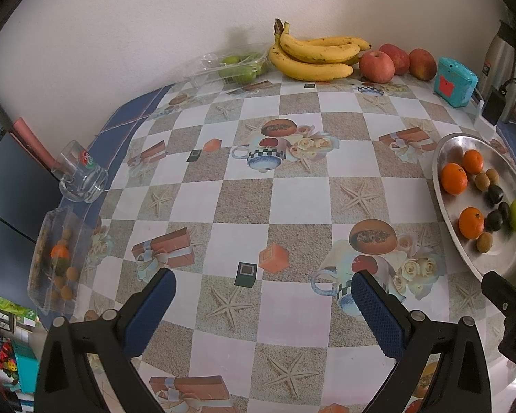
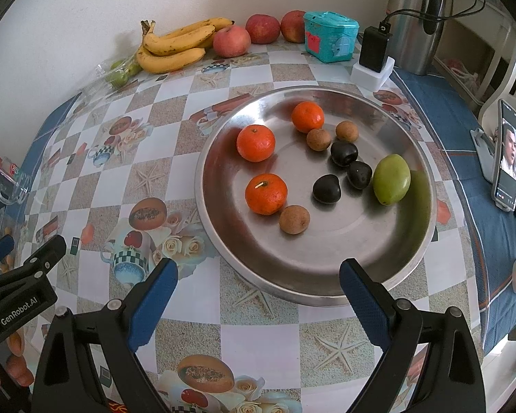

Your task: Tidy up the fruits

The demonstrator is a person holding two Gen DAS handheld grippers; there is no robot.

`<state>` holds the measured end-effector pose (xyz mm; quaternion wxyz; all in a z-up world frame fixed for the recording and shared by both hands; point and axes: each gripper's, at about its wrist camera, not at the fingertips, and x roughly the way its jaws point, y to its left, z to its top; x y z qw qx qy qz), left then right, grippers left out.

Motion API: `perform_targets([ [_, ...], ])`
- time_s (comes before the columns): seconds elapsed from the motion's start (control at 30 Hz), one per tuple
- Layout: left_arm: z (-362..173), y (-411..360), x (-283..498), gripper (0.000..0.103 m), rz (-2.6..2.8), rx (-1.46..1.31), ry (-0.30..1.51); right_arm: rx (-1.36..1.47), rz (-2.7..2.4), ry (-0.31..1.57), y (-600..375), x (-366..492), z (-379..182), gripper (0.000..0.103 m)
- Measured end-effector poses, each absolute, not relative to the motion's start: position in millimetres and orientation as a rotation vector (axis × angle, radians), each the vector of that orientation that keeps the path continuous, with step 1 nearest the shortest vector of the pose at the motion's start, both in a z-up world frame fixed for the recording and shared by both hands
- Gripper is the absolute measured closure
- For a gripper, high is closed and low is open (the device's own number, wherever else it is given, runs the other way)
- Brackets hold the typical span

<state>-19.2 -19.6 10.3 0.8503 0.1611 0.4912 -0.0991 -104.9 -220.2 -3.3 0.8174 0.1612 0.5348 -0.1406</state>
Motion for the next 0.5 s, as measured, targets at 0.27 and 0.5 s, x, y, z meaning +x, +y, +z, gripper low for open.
perform_targets([
  [0.27, 11.1, -18.9, -18.8, 0.000, -0.213, 0.330, 1.040, 0.343, -0.299, 1.141, -219.7, -104.9, -3.4, 0.008],
  [0.5, 11.6, -19.1, -19.1, 0.000, -0.214, 0.330, 1.036, 0.343, -0.301, 1.141, -219.2, -104.6, -3.4, 0.008],
])
